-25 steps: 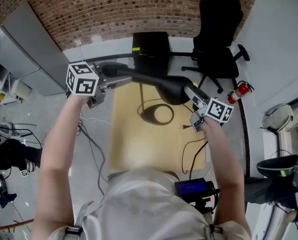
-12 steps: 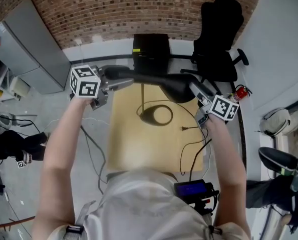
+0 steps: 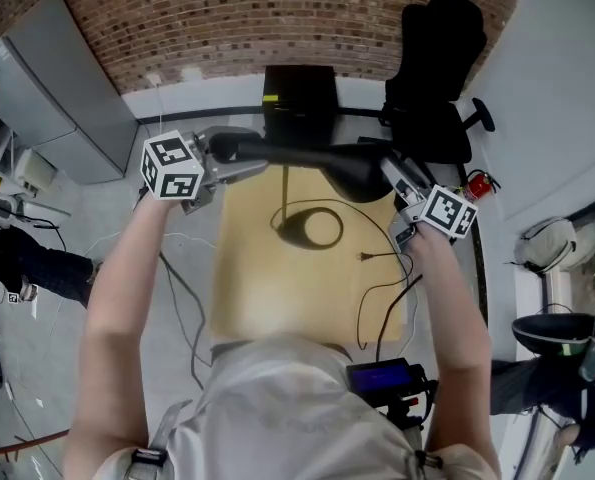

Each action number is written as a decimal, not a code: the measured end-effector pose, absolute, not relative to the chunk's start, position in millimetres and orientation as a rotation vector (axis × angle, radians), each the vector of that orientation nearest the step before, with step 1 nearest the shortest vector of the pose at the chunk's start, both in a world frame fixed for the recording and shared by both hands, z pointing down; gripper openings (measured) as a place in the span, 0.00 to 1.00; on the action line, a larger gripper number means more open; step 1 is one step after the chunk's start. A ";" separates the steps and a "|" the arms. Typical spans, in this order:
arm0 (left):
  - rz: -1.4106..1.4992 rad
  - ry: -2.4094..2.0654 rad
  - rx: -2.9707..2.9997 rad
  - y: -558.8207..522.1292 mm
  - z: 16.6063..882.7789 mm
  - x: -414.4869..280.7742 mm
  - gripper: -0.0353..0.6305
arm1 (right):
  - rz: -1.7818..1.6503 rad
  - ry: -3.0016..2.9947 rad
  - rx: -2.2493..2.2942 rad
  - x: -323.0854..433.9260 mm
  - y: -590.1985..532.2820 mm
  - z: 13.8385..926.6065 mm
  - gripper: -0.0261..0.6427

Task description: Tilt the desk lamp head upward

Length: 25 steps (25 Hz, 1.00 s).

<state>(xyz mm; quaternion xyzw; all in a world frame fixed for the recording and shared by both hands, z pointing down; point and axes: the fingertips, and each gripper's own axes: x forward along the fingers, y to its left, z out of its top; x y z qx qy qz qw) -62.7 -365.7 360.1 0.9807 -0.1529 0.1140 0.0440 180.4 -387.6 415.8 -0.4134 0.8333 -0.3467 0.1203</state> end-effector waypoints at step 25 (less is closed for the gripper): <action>0.315 -0.496 2.935 -362.1 379.4 -67.5 0.40 | -0.681 2.658 -1.450 185.4 -404.4 352.3 0.39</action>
